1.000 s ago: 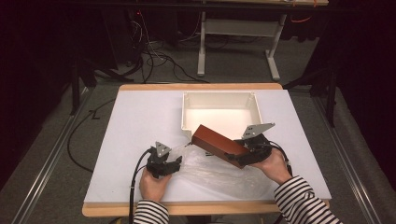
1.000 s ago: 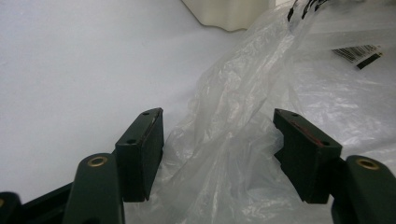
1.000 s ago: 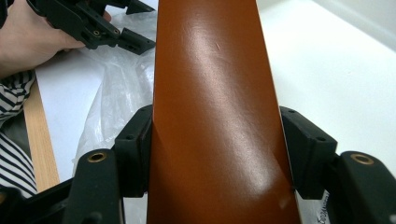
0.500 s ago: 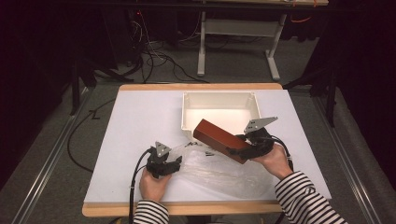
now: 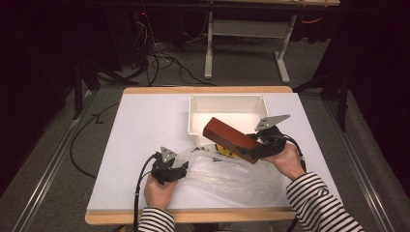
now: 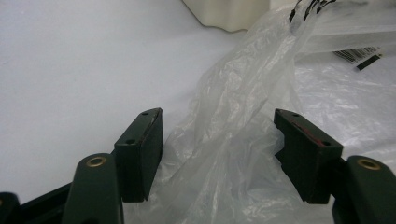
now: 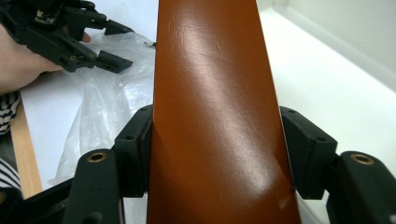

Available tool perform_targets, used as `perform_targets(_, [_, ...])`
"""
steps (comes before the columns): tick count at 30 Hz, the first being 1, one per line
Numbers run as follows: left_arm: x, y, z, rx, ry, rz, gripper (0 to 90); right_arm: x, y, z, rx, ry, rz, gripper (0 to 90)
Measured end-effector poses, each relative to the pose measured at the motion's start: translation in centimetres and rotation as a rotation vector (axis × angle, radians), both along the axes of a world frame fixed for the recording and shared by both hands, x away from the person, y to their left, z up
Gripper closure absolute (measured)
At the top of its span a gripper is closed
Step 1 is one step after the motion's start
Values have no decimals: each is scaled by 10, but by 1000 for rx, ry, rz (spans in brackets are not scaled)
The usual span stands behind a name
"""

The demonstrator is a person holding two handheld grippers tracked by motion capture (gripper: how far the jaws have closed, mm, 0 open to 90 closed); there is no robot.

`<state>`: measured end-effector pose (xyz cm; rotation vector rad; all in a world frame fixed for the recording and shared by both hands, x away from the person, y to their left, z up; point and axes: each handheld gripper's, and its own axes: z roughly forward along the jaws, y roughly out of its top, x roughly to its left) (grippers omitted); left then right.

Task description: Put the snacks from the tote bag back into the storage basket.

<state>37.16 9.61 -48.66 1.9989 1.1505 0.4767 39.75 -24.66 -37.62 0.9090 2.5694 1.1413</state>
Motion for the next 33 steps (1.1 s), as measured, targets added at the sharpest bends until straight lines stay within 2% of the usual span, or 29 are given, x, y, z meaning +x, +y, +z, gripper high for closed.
perform_targets(12, [0, 0, 0, -2, -1, 0, 350, 16, -3, 8, -33, -2, -31, 370])
perform_targets(20, [0, 1, 0, -6, 0, 1, 349, 33, -8, 11, -32, 39, -92, 371])
perform_targets(33, [0, 1, 0, -9, -3, 5, 349, 57, -3, 8, -69, 40, -120, 371])
